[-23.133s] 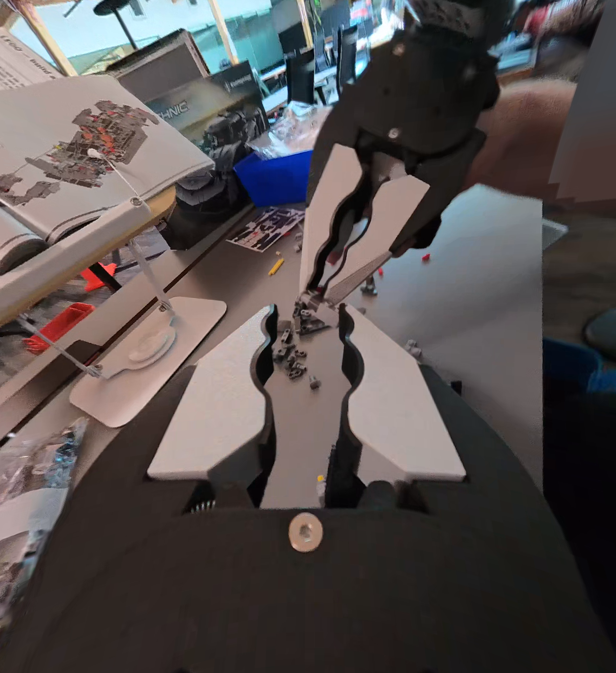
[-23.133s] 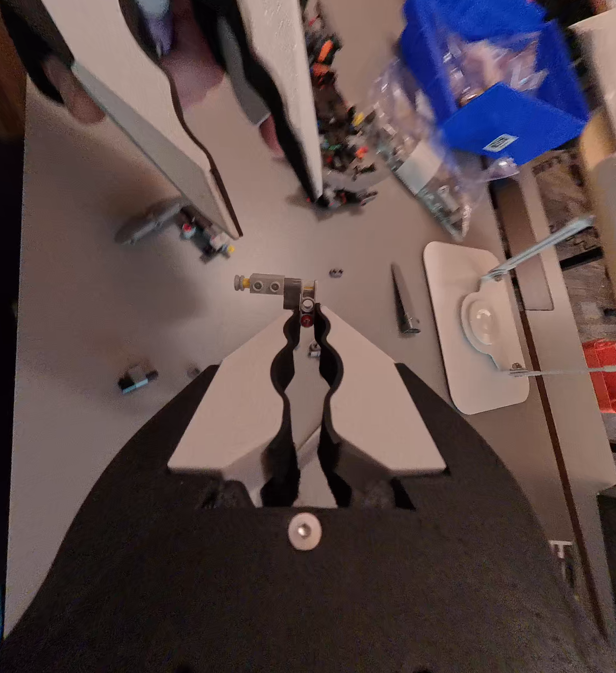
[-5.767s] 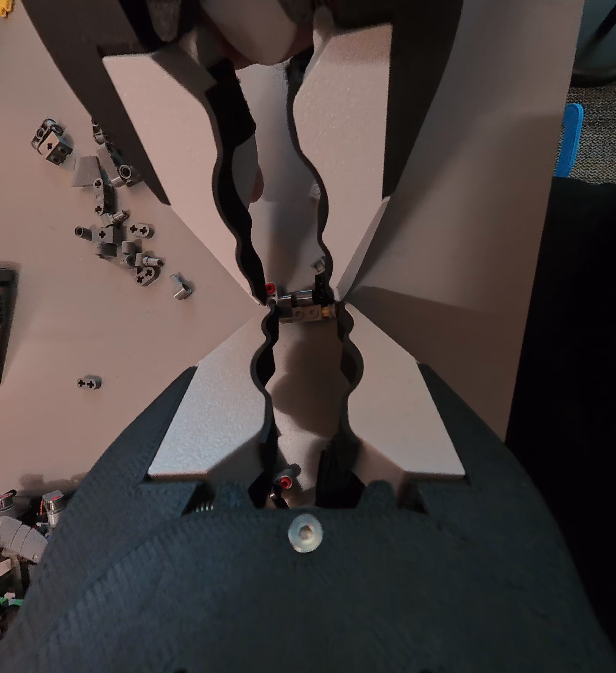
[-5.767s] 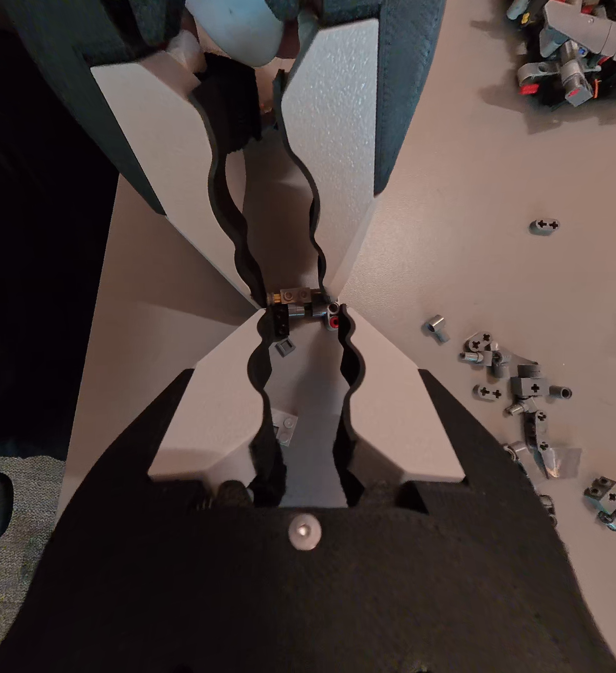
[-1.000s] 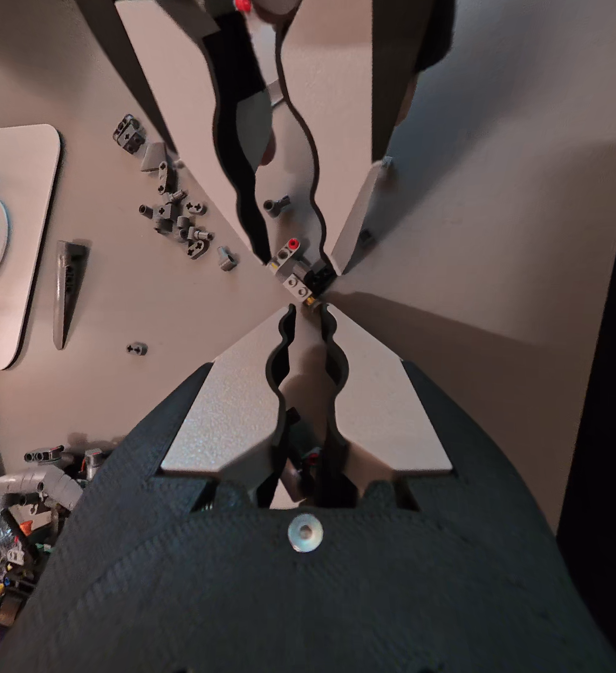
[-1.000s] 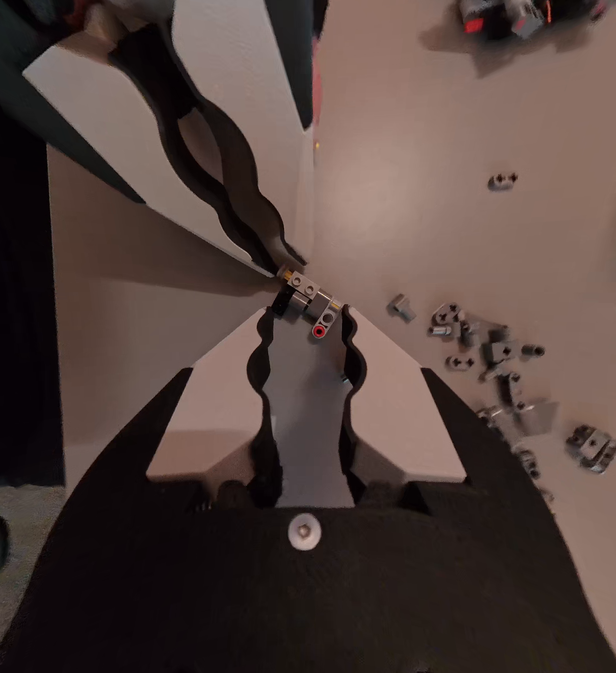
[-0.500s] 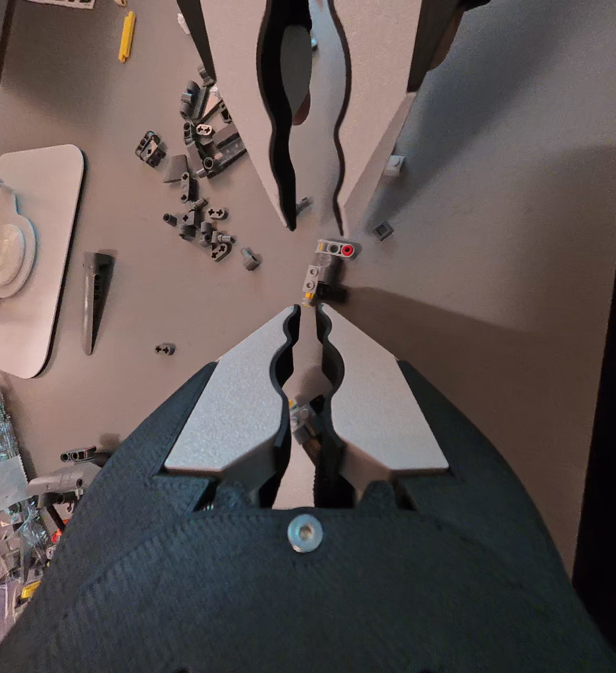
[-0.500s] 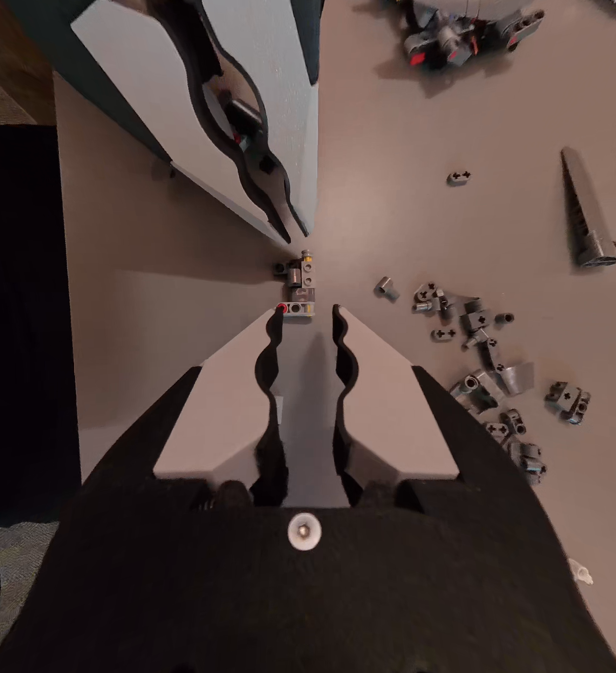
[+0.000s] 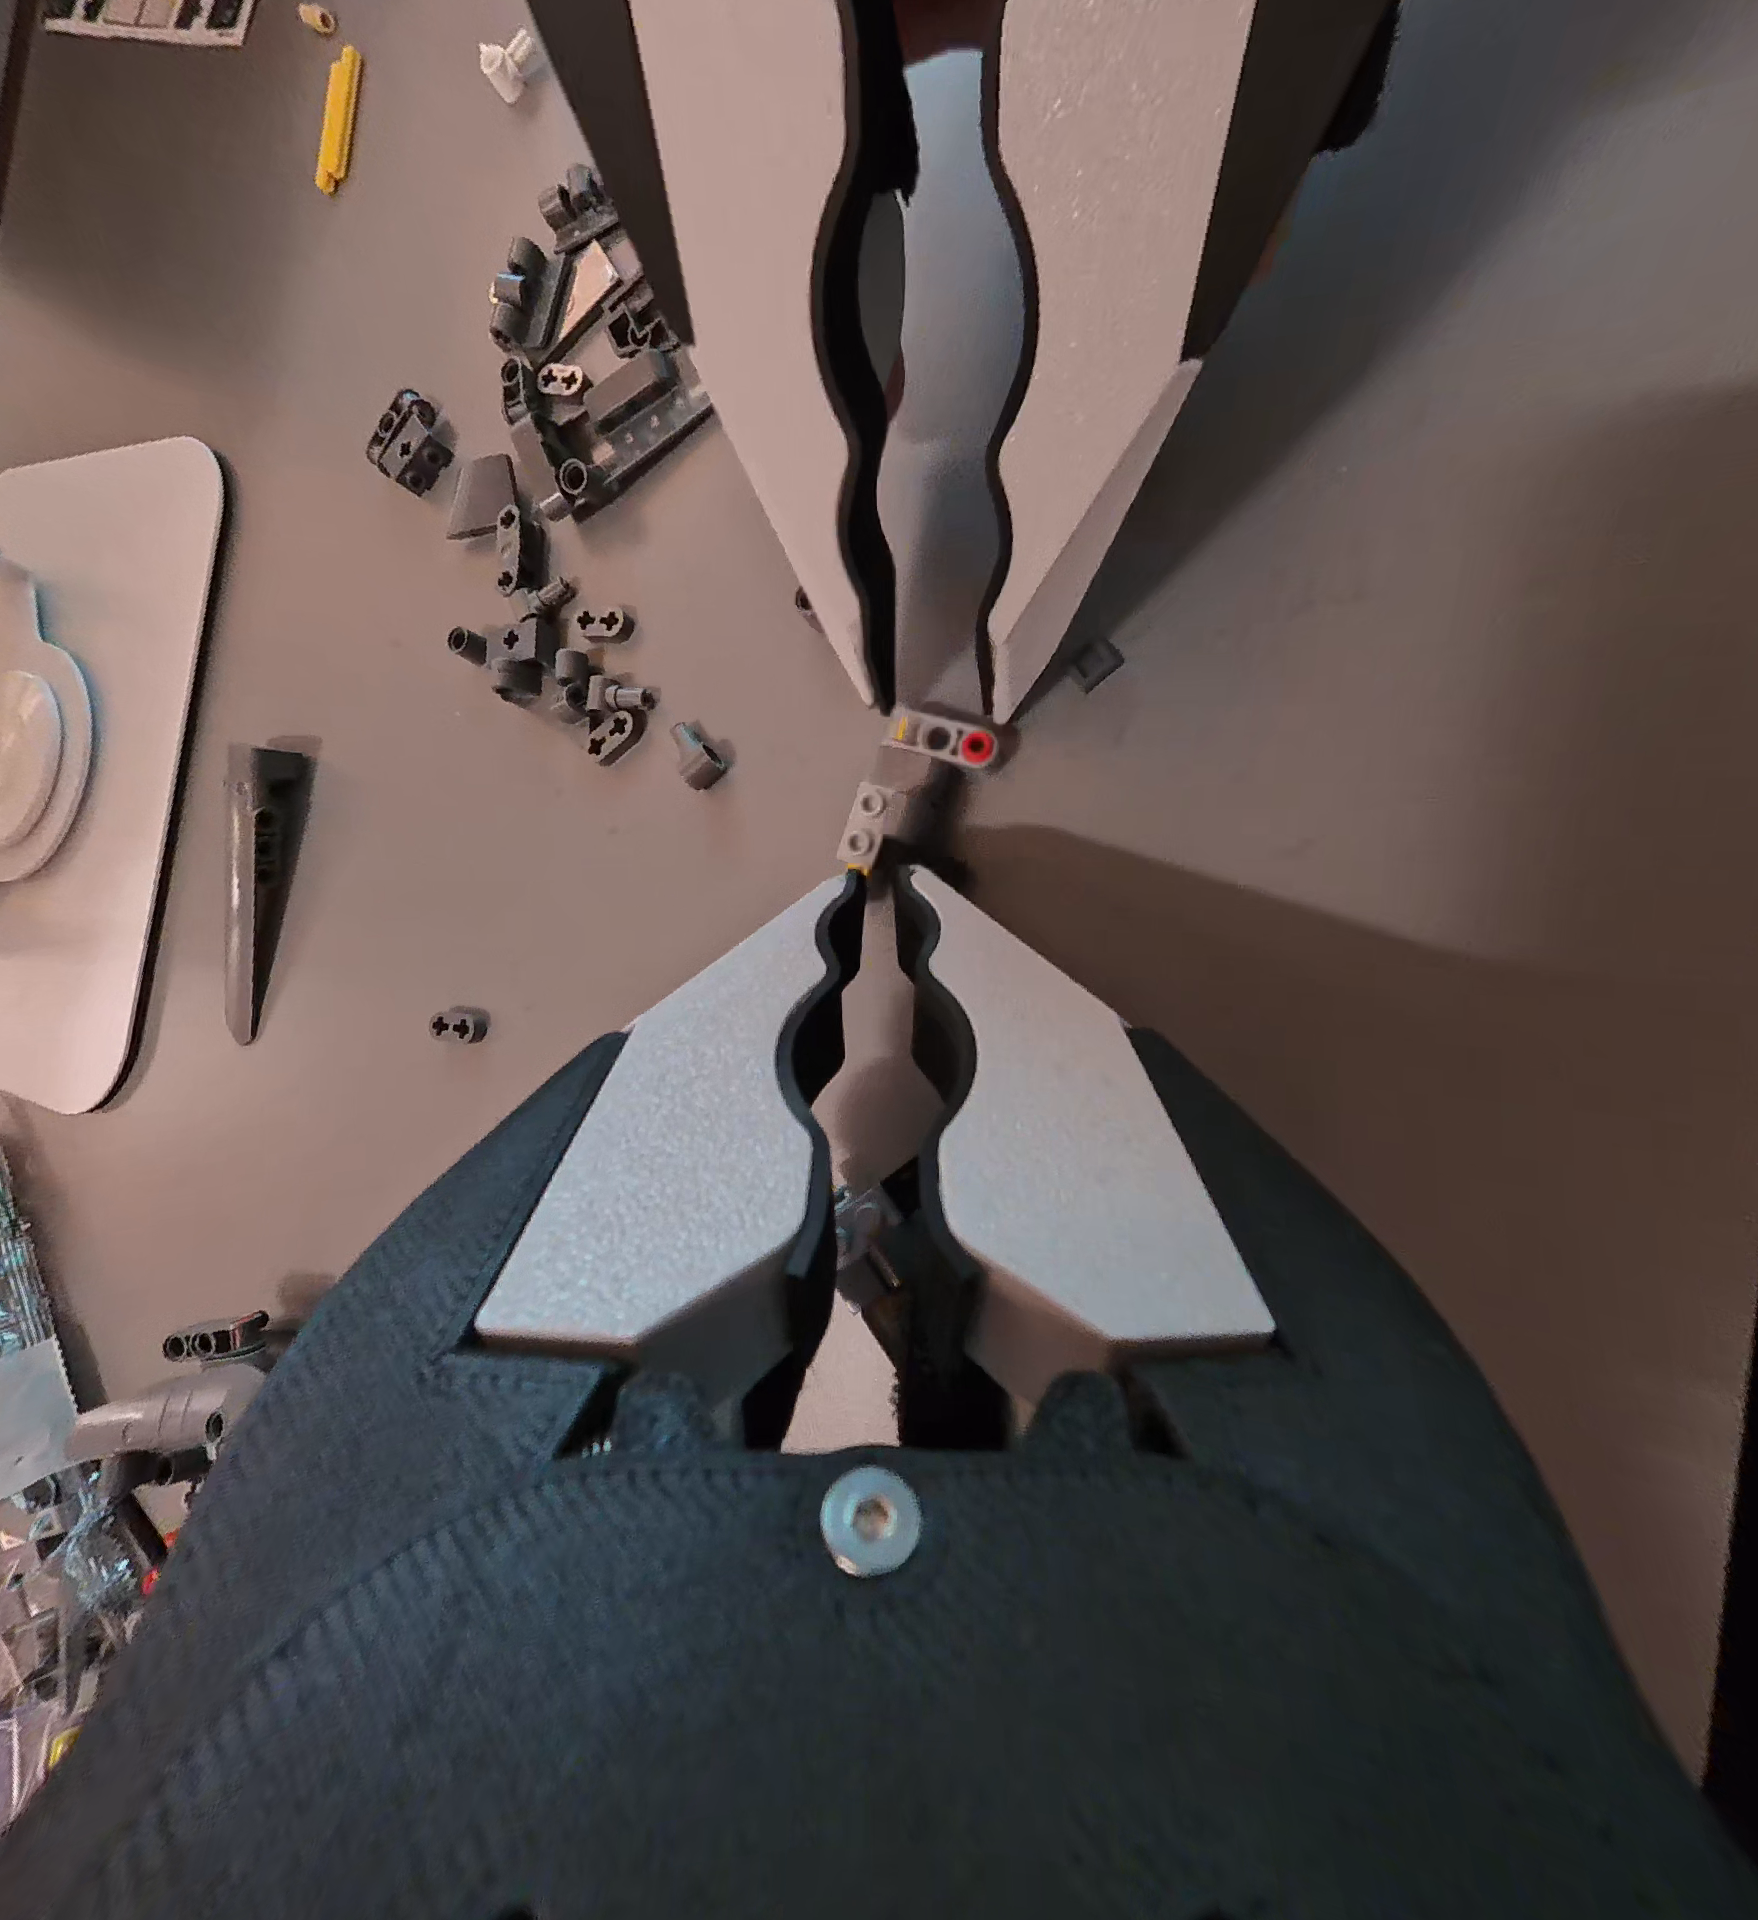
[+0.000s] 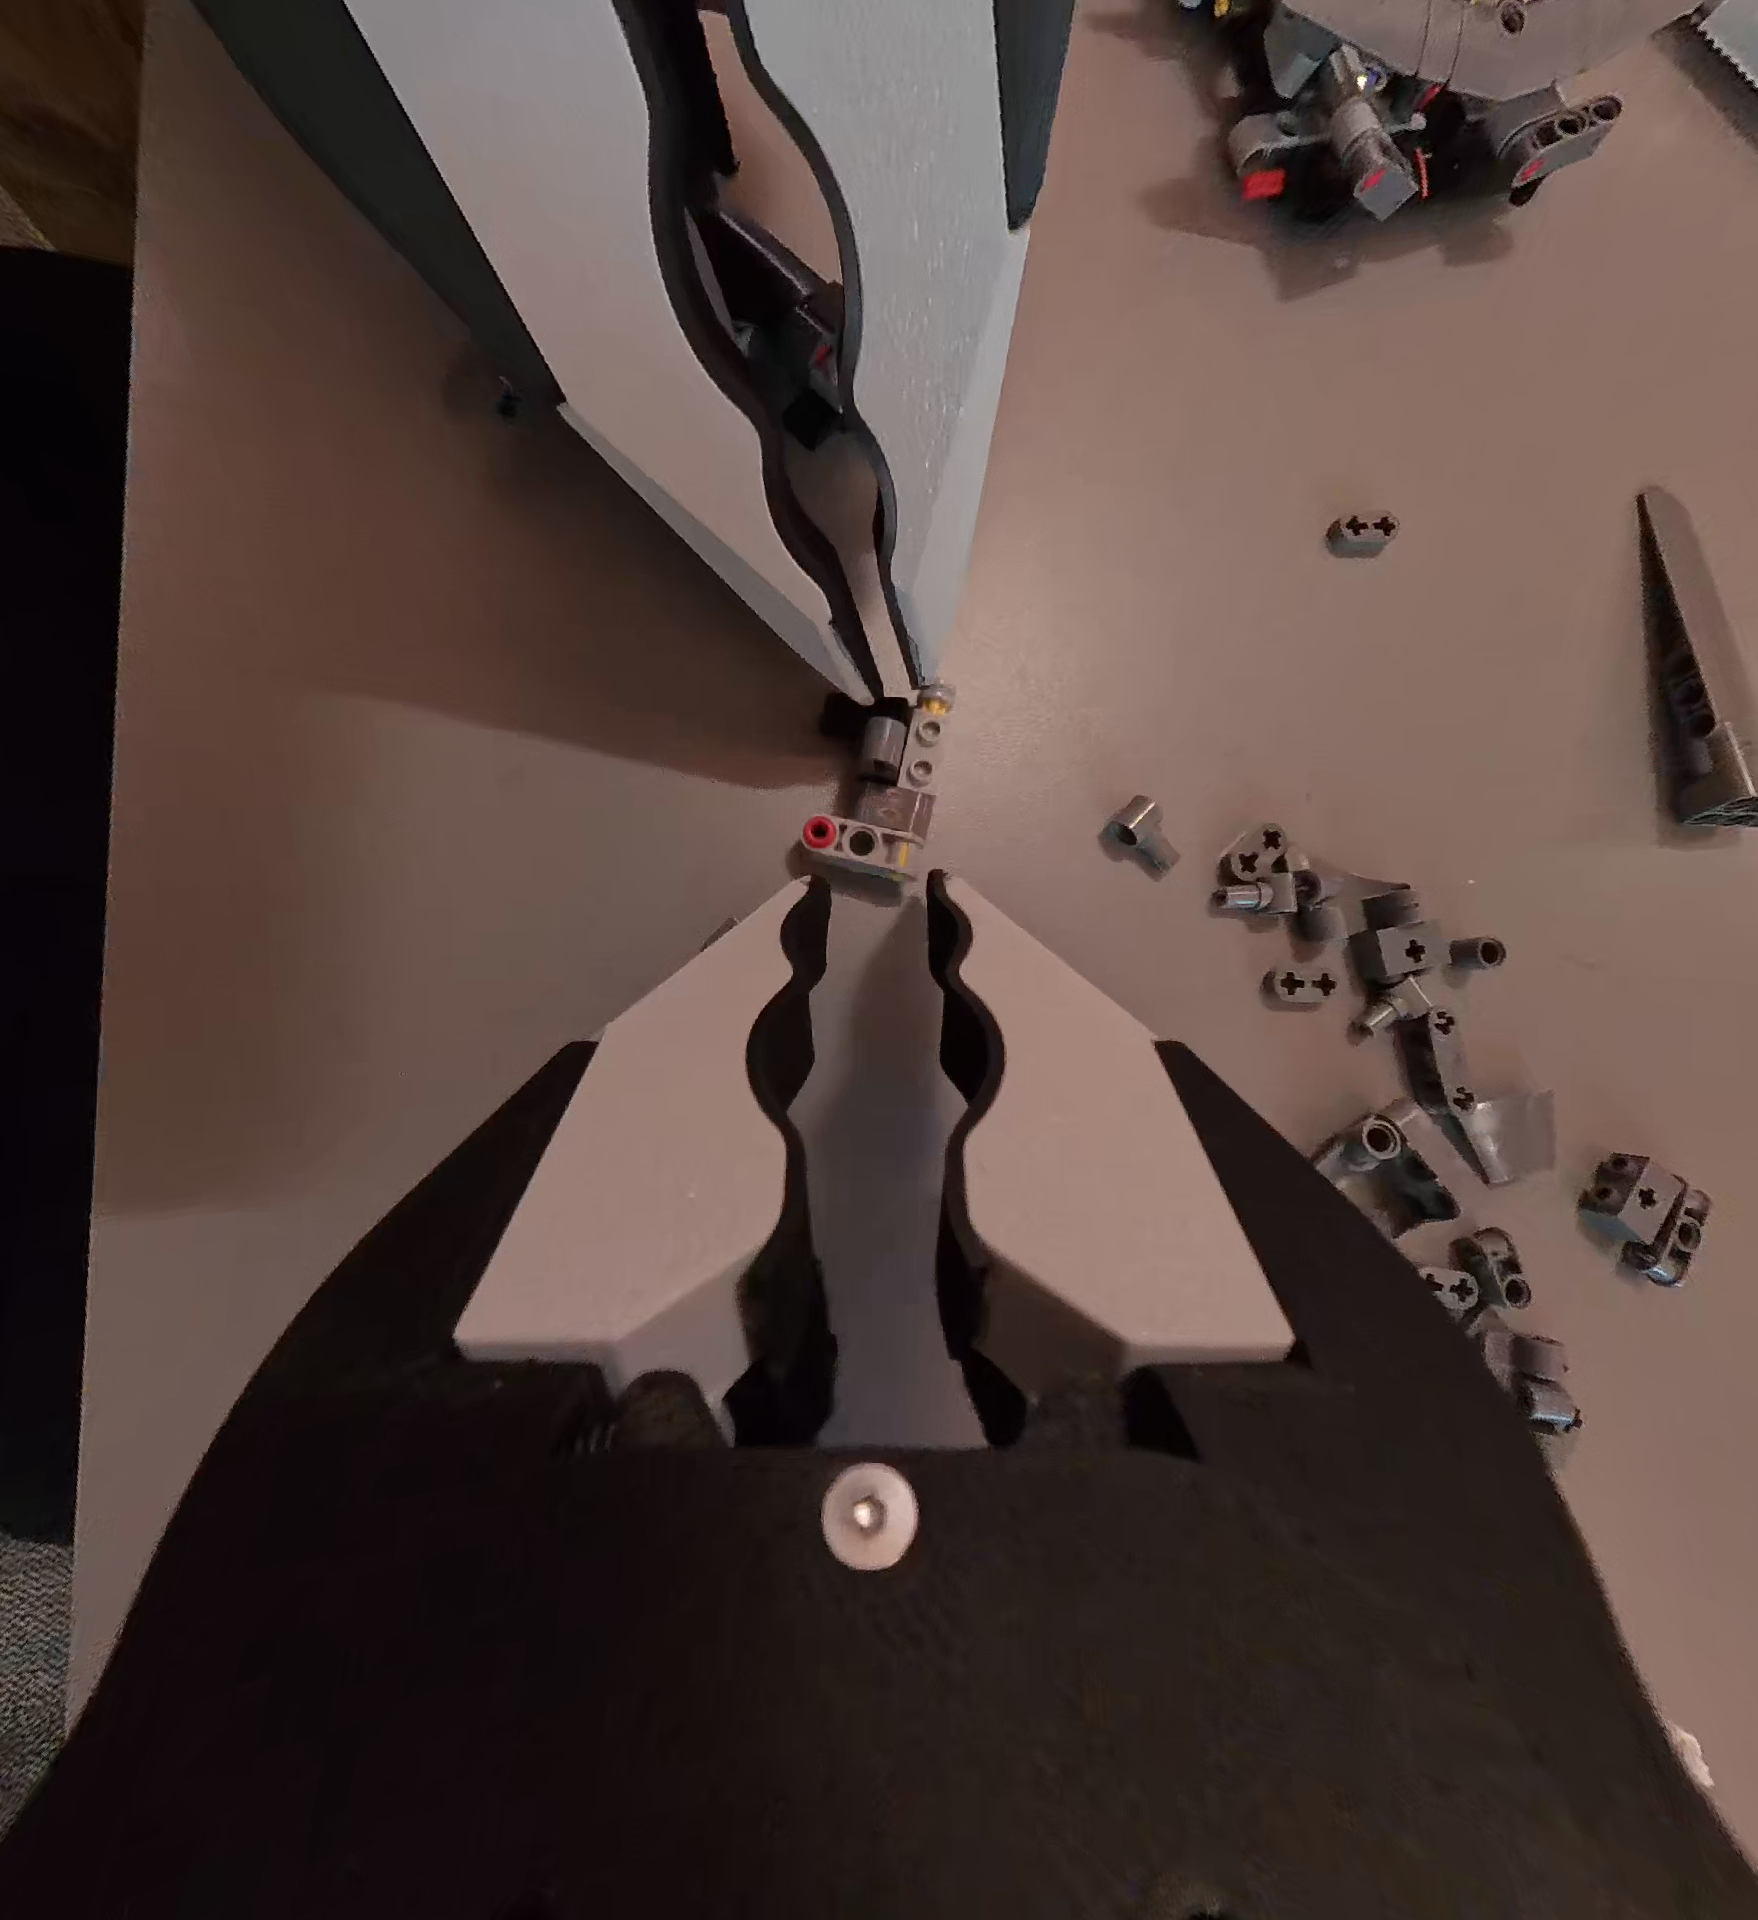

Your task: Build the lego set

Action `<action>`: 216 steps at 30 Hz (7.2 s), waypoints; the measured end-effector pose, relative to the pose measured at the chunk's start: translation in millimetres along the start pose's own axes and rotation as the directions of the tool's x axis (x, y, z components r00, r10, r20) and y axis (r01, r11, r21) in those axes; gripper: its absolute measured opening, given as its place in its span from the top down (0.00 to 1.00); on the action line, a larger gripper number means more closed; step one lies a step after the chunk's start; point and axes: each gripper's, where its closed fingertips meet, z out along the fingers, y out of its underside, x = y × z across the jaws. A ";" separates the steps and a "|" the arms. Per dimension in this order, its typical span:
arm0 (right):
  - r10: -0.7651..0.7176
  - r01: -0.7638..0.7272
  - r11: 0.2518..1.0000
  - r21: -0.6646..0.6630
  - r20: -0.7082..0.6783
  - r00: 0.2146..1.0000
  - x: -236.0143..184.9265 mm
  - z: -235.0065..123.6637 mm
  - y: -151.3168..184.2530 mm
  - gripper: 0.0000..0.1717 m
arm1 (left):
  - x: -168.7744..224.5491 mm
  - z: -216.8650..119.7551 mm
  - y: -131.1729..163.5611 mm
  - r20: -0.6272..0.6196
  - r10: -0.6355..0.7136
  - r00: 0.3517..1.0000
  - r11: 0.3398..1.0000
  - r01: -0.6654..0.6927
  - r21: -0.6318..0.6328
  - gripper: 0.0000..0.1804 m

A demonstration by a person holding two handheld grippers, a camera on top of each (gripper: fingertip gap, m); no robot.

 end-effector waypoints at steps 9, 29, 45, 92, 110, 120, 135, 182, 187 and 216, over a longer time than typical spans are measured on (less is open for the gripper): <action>0.003 -0.003 1.000 0.011 -0.005 1.000 -0.4 0.2 -0.2 0.92 | -4.2 -0.6 5.2 0.016 -0.015 1.000 1.000 0.015 -0.012 0.99; -0.047 0.048 0.998 0.031 -0.017 0.999 6.6 -7.6 -7.7 0.82 | 2.0 0.5 -0.9 -0.043 -0.111 0.993 0.994 0.110 -0.026 0.80; -0.064 0.064 0.998 -0.016 0.002 0.998 12.0 5.1 -7.5 0.84 | -4.5 3.8 -1.0 0.002 -0.139 0.990 0.984 0.139 -0.113 0.78; -0.007 0.006 1.000 0.026 0.050 0.999 13.7 10.3 -10.6 0.84 | 2.2 13.8 -9.8 -0.123 0.135 0.983 0.984 -0.148 -0.102 0.87; -0.022 0.022 0.999 0.026 0.018 1.000 16.0 9.2 -8.1 0.89 | -4.6 12.7 -8.9 -0.095 0.074 0.993 0.993 -0.082 -0.080 0.74; -0.031 0.030 0.999 0.023 0.017 0.999 15.4 8.8 -7.7 0.89 | 4.9 14.4 -8.0 -0.213 0.004 0.977 0.993 -0.029 -0.114 0.82; -0.034 0.034 0.999 0.018 0.023 0.999 13.6 7.3 -6.2 0.90 | 6.7 15.6 -9.7 -0.238 0.044 0.970 0.991 -0.073 -0.116 0.83; 0.171 -0.176 0.984 -0.019 -0.150 0.974 -24.4 -44.8 45.6 0.86 | 27.7 4.2 -7.2 -0.312 -0.070 0.948 0.997 0.057 -0.052 0.73; 0.189 -0.189 0.982 0.016 -0.152 0.970 -23.5 -52.4 45.6 0.86 | 51.7 -3.4 -17.3 -0.356 -0.002 0.934 1.000 0.004 0.004 0.72; 0.133 -0.123 0.989 0.081 -0.139 0.981 -2.7 -45.3 7.5 1.00 | 2.5 -9.5 -6.2 -0.102 0.016 0.995 0.995 -0.006 0.099 0.78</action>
